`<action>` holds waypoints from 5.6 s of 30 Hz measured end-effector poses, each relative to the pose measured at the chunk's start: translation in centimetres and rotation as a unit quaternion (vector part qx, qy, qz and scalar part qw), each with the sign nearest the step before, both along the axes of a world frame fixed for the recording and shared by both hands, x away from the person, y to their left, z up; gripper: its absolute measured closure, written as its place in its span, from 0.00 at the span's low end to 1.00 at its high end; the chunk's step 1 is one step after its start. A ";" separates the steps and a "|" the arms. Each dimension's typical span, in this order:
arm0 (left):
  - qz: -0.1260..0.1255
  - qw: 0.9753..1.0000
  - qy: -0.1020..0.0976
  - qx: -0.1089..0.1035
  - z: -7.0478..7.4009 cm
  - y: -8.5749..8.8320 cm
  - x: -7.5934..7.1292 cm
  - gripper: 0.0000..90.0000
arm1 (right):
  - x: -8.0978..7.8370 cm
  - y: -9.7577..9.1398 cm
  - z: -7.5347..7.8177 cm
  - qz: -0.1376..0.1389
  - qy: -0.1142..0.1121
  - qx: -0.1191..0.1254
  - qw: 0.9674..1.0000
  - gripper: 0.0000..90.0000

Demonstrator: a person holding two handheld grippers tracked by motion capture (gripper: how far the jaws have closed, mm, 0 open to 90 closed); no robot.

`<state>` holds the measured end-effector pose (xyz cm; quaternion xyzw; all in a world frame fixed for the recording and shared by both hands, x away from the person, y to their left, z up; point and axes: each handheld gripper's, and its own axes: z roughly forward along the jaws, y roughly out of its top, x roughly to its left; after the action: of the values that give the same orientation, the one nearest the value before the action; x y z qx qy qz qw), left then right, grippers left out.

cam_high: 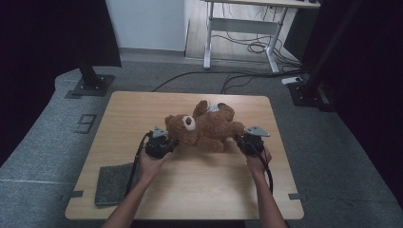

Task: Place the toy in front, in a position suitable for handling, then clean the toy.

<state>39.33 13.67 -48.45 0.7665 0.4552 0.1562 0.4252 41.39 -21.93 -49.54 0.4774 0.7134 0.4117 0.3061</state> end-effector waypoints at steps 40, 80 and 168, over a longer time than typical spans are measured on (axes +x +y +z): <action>-0.034 0.999 0.030 0.002 -2.0 3.8 -5.3 0.77 | -10.5 1.3 -1.4 0.060 -0.011 0.021 0.998 0.79; 0.080 0.988 0.063 0.118 -4.9 11.4 -11.8 0.56 | -11.5 0.6 -2.8 0.054 0.021 0.042 0.997 0.71; -0.082 0.995 -0.035 0.040 -0.1 -1.3 -8.7 0.84 | -10.7 -0.5 -2.8 0.087 0.039 0.082 0.992 0.71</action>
<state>30.62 12.34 -48.50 0.8121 0.3687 0.1655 0.4209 30.72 -22.46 -52.33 0.4522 0.7277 0.4749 0.2012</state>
